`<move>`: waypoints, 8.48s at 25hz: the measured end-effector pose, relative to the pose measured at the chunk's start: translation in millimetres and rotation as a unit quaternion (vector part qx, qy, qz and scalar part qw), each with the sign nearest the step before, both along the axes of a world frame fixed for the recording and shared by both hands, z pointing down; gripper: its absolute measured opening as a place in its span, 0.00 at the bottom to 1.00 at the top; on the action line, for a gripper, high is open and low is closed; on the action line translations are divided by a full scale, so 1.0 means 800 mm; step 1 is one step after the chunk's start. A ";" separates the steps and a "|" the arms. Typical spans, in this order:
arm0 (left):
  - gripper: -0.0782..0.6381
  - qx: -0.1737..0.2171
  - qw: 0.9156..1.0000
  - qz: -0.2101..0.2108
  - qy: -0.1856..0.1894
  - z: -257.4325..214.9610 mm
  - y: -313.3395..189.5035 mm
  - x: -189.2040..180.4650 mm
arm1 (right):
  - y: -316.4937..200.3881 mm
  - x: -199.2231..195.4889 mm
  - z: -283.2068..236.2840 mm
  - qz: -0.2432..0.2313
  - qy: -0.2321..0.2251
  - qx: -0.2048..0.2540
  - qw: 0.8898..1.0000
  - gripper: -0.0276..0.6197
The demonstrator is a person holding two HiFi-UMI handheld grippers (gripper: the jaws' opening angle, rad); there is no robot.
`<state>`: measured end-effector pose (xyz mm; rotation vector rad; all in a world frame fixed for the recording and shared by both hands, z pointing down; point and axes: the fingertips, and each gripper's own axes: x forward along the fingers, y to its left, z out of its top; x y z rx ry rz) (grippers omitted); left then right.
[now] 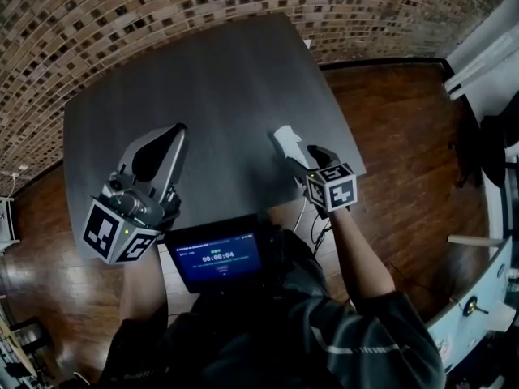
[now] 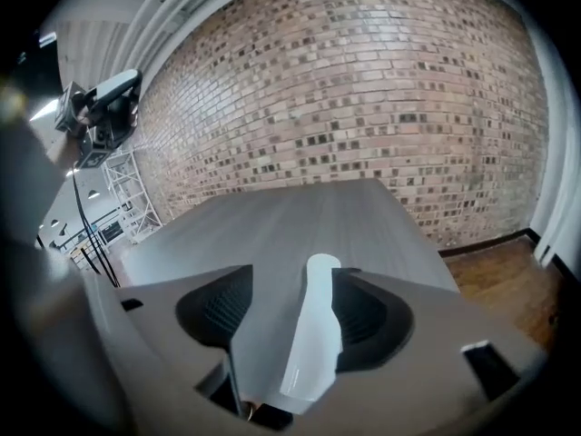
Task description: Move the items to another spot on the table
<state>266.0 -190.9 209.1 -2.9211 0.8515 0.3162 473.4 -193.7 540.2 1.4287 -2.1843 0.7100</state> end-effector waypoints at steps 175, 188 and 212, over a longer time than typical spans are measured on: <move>0.10 -0.015 1.000 0.004 -0.026 0.047 0.099 -0.862 | 0.089 -0.895 0.166 0.007 0.111 -0.175 0.978 0.51; 0.10 0.031 0.999 0.030 -0.004 -0.005 0.136 -0.861 | 0.122 -0.858 -0.003 0.050 0.007 -0.005 0.999 0.24; 0.10 0.023 0.996 0.084 0.012 -0.022 0.232 -0.788 | 0.243 -0.798 -0.209 0.019 -0.054 0.177 0.982 0.05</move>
